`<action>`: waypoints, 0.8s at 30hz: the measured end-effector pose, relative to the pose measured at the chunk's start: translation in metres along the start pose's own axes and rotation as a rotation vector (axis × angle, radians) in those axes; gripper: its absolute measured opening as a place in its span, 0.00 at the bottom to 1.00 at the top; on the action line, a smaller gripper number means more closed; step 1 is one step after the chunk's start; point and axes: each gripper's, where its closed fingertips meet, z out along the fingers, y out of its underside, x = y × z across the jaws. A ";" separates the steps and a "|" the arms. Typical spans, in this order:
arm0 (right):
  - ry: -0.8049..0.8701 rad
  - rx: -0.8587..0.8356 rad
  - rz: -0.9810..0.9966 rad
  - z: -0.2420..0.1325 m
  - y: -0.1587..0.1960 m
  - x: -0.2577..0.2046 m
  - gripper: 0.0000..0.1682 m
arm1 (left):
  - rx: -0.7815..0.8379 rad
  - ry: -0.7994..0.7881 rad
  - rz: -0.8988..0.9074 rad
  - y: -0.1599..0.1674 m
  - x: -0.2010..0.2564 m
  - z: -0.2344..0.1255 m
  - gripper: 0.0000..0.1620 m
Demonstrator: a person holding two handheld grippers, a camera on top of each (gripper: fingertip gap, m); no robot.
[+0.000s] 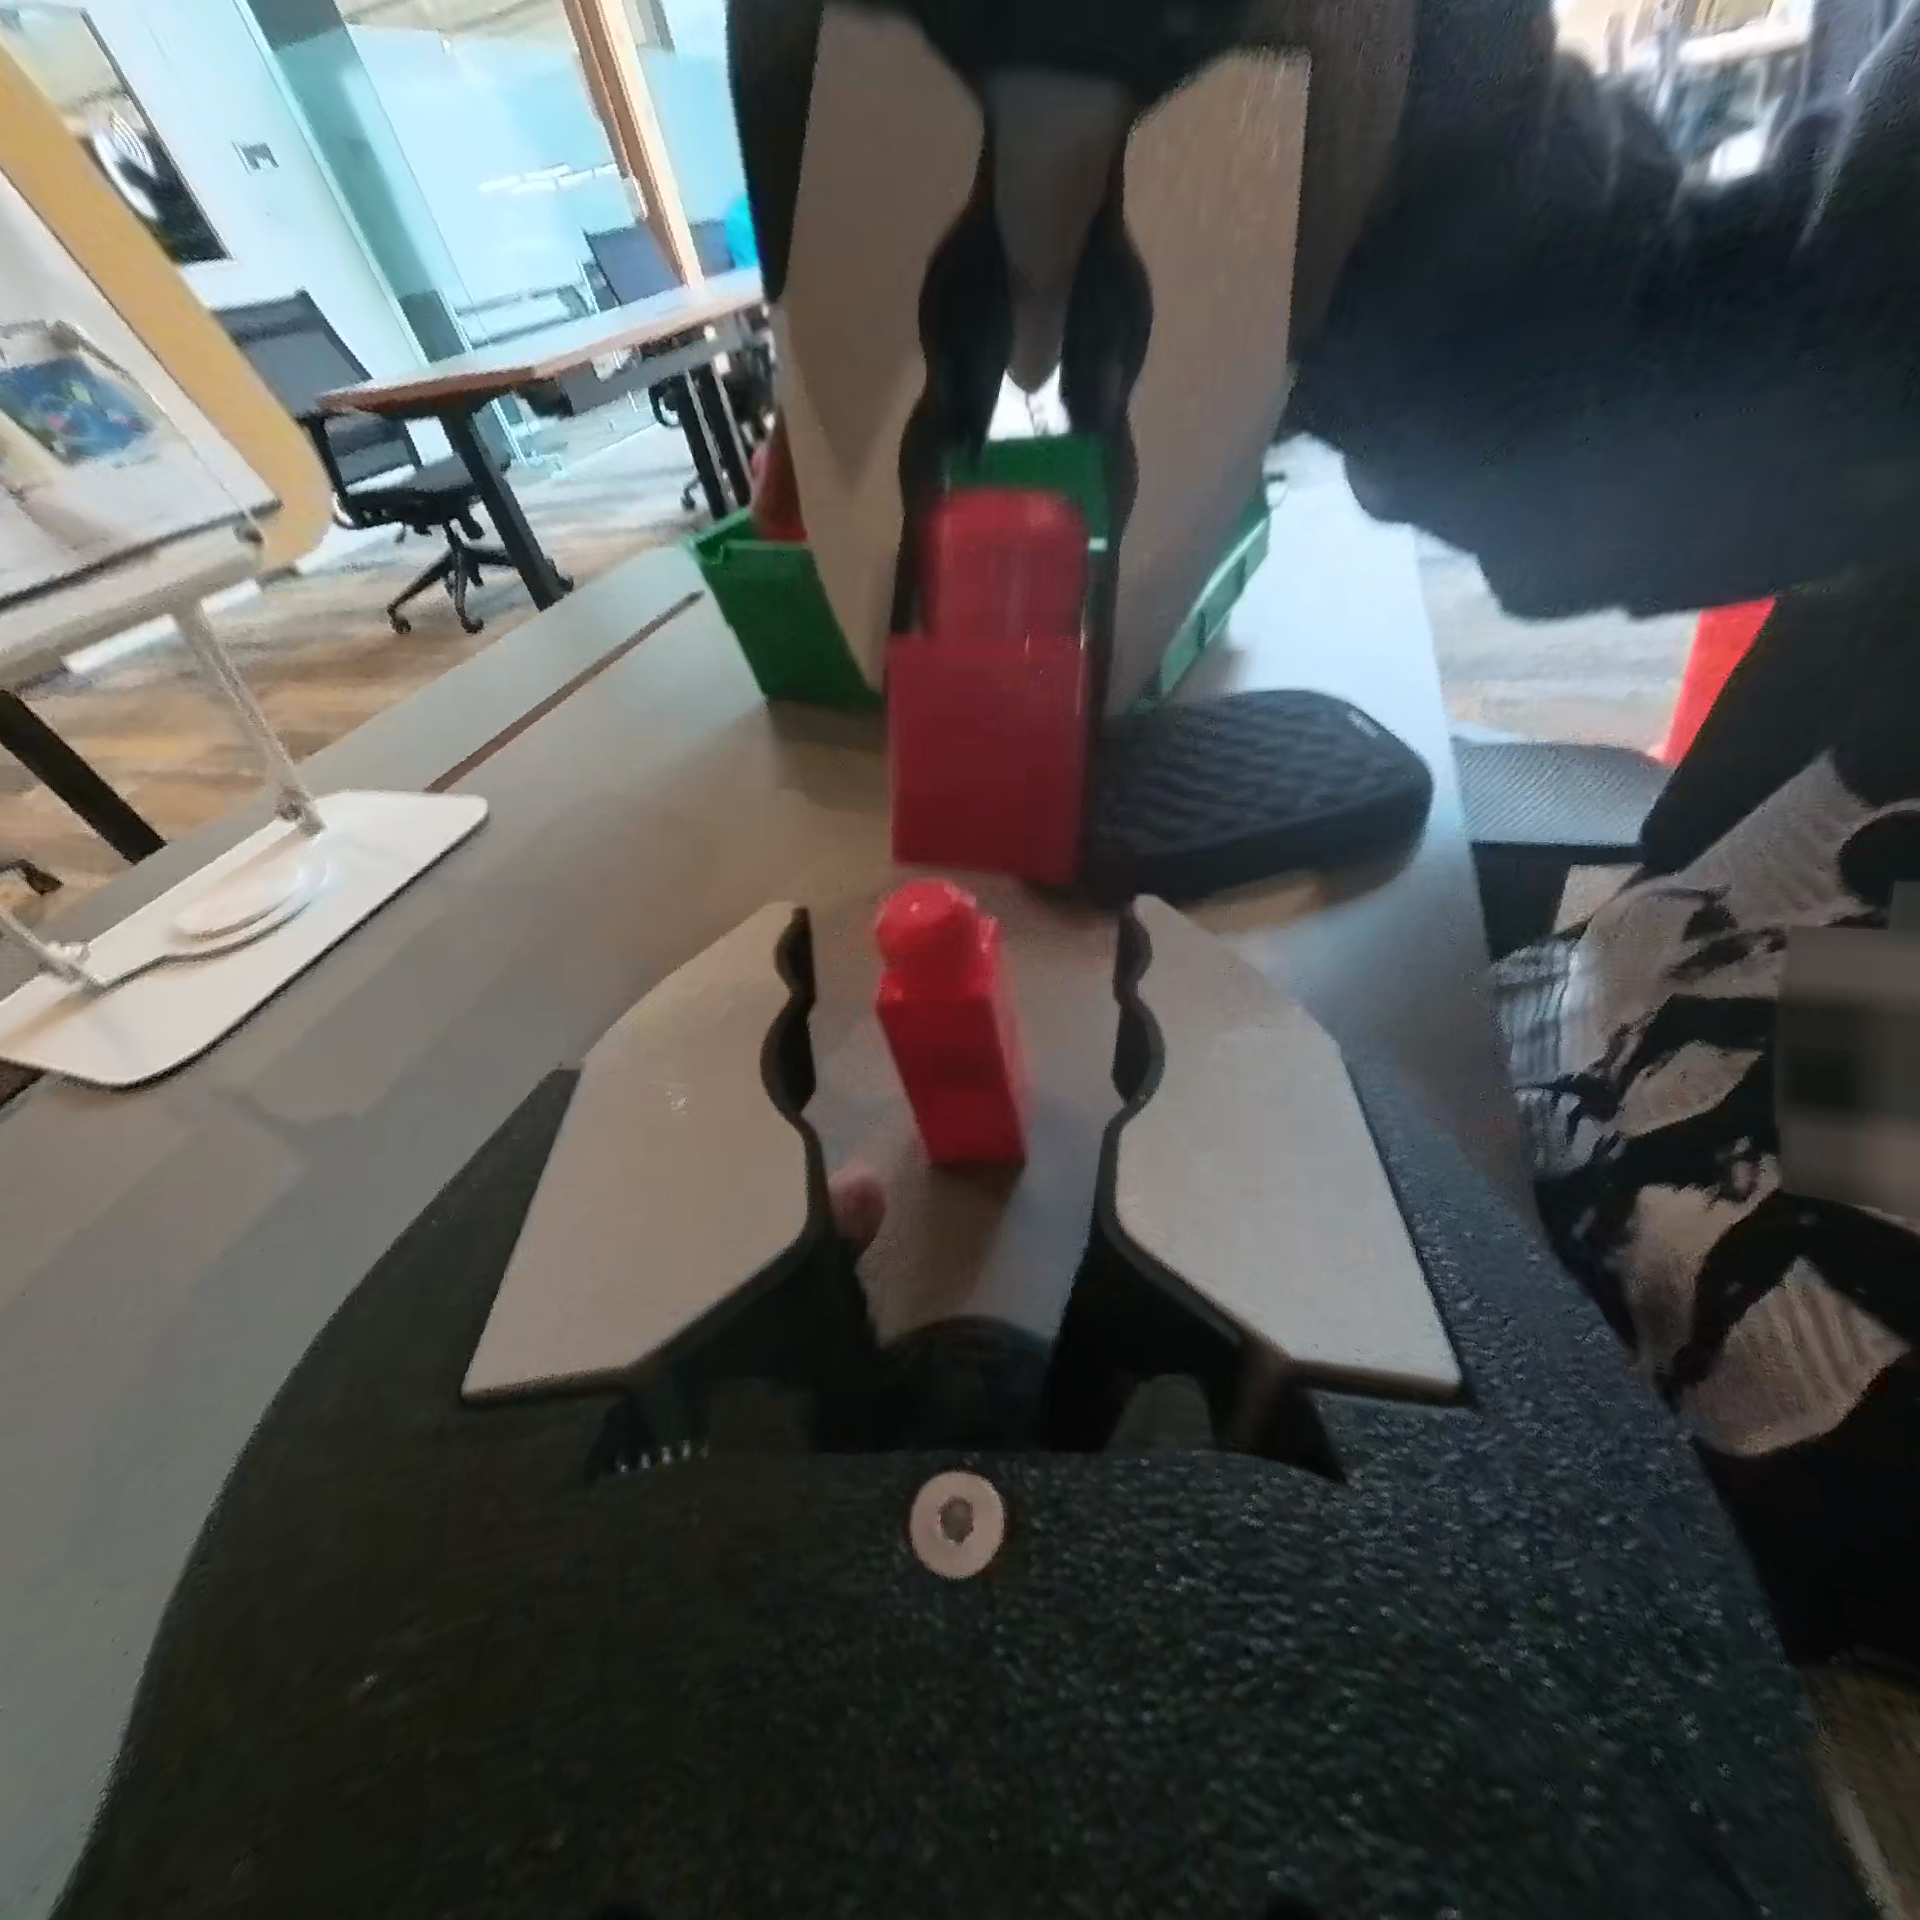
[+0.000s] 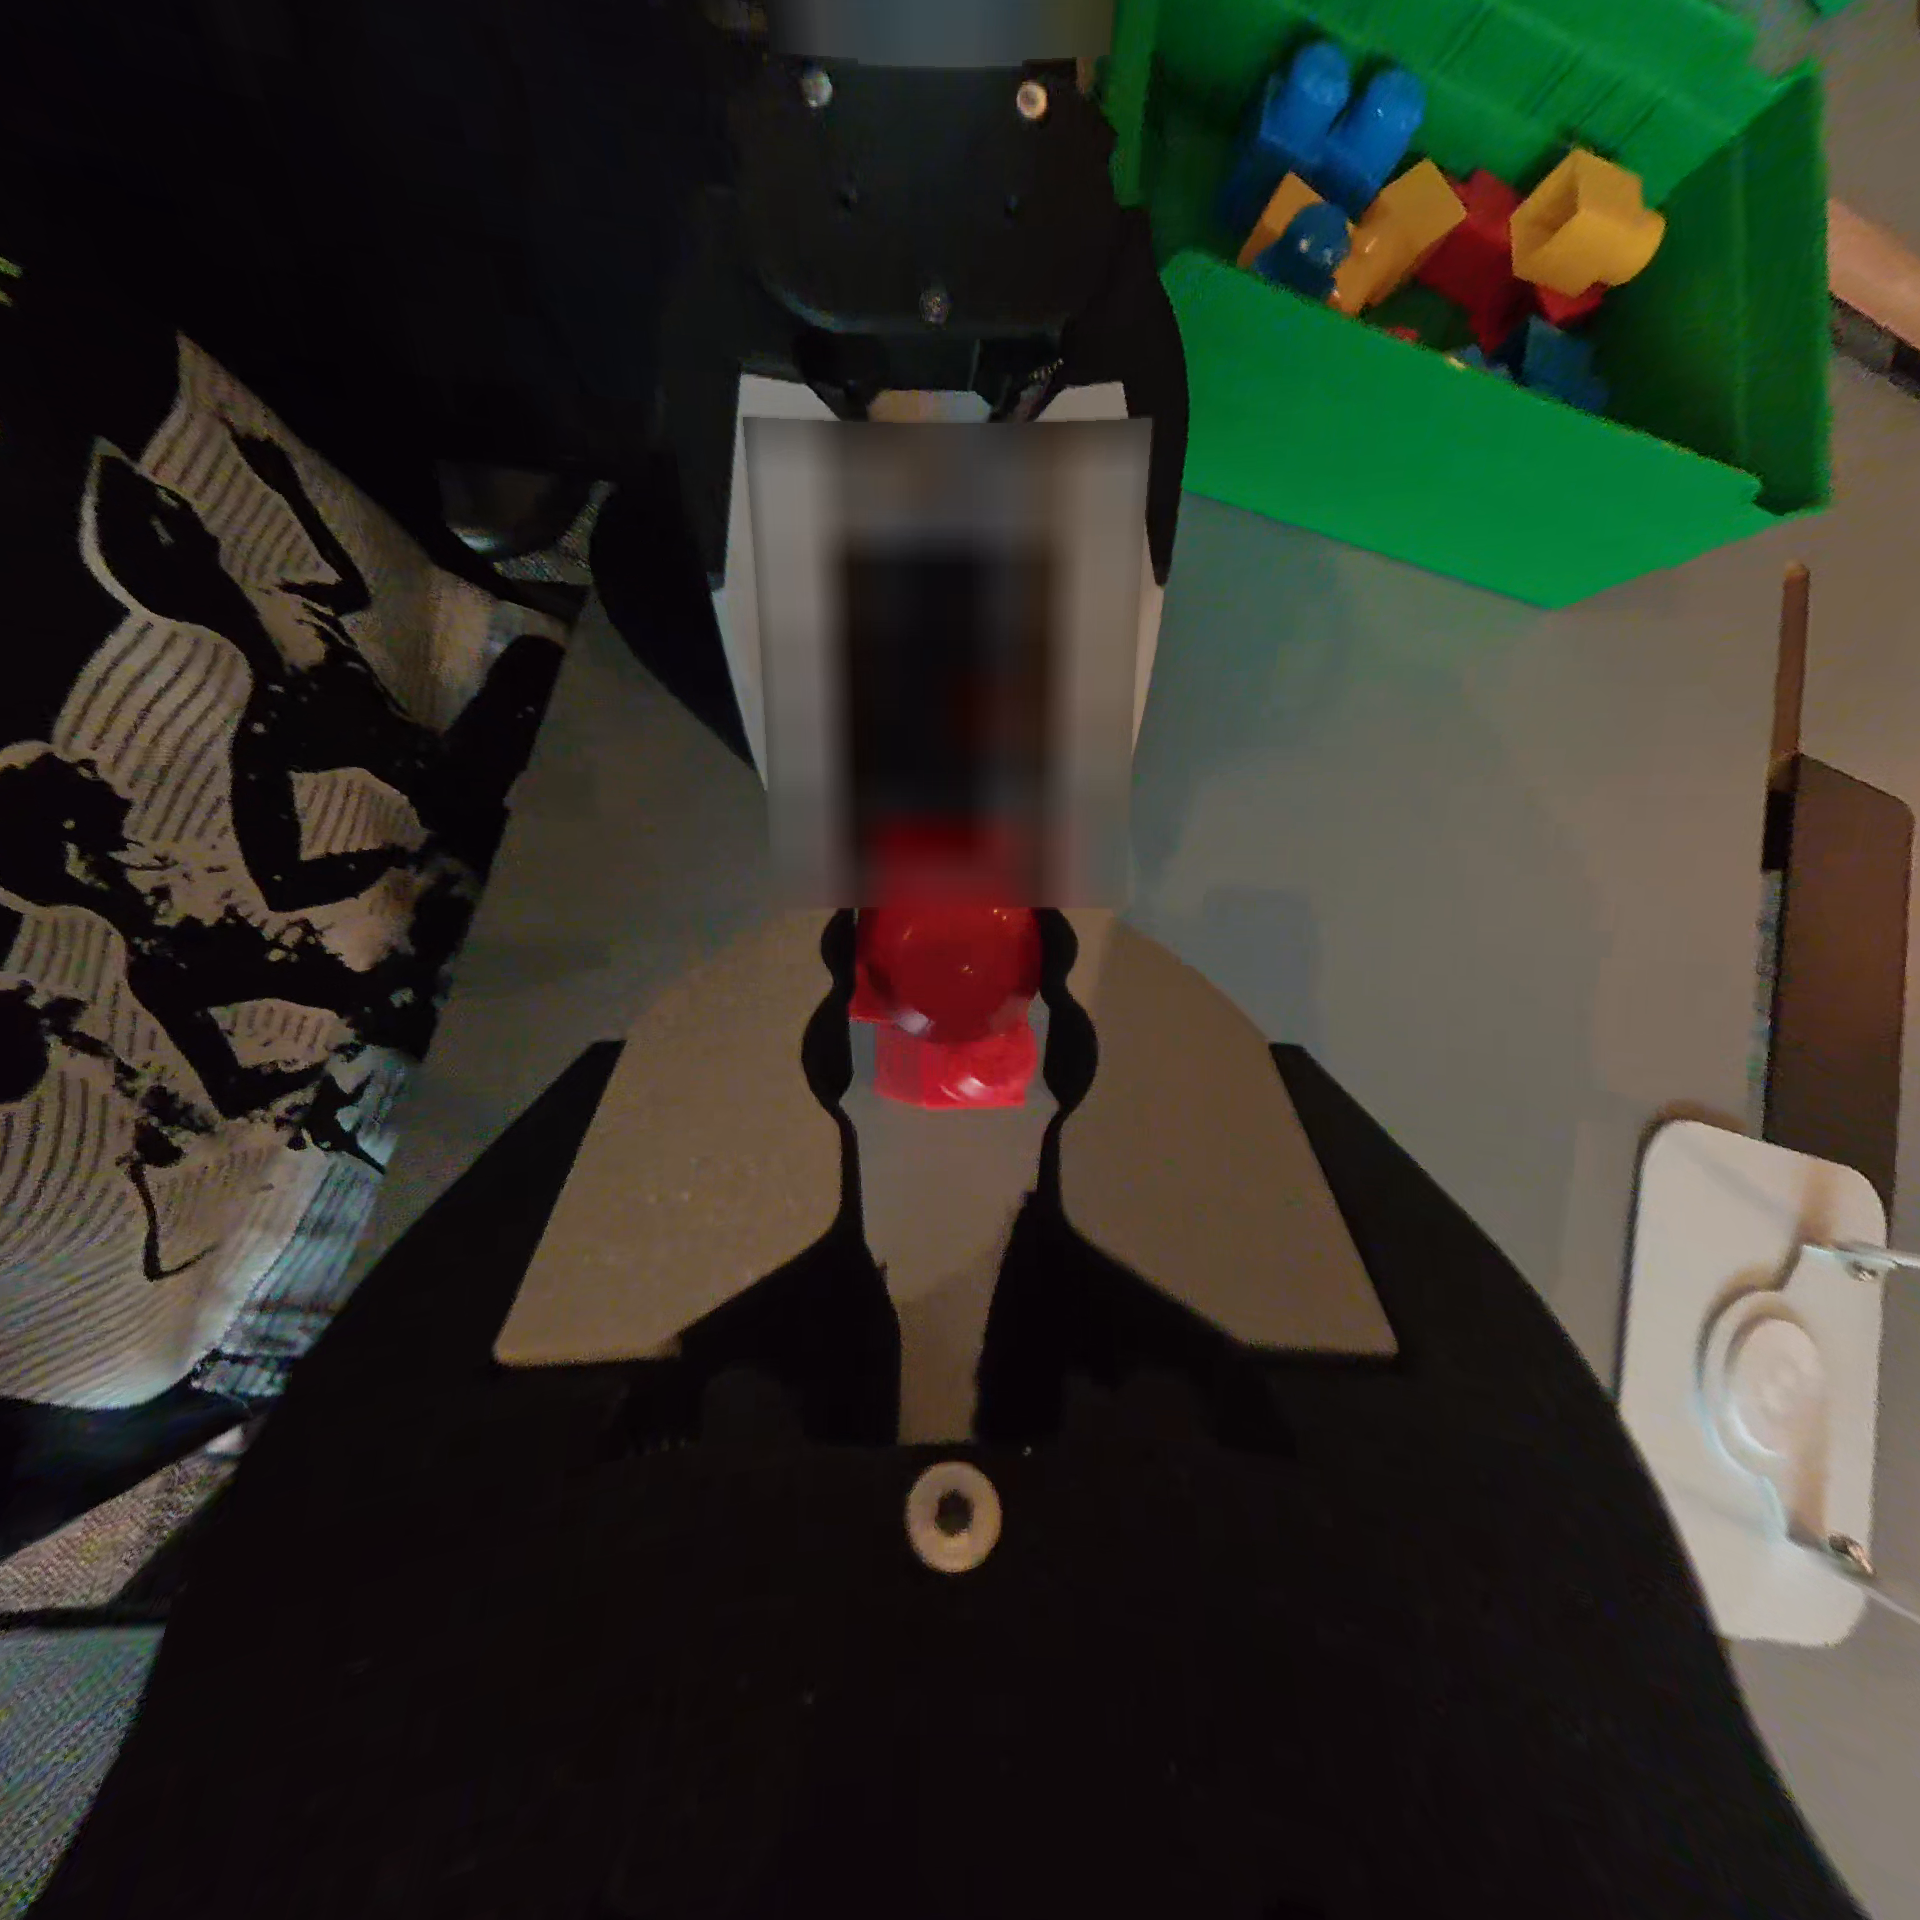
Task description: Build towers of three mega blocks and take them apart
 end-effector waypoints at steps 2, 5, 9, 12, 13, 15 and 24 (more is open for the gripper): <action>0.011 -0.042 0.006 -0.004 0.008 0.009 0.20 | -0.045 0.012 0.000 0.013 -0.009 0.000 0.39; 0.002 -0.102 0.014 -0.003 0.020 0.016 0.20 | -0.114 0.041 -0.005 0.032 -0.020 0.003 0.42; -0.043 -0.165 0.004 0.004 0.033 0.017 0.20 | -0.181 0.080 -0.031 0.052 -0.029 0.007 0.43; -0.084 -0.192 -0.024 0.010 0.039 0.016 0.20 | -0.176 0.091 -0.055 0.059 -0.029 0.012 0.43; -0.106 -0.192 -0.039 0.012 0.039 0.015 0.20 | -0.179 0.092 -0.058 0.062 -0.029 0.013 0.43; -0.145 -0.195 -0.052 0.014 0.040 0.015 0.20 | -0.195 0.092 -0.051 0.066 -0.028 0.015 0.43; -0.192 -0.247 -0.039 0.023 0.047 0.017 0.20 | -0.188 0.090 -0.050 0.067 -0.028 0.015 0.42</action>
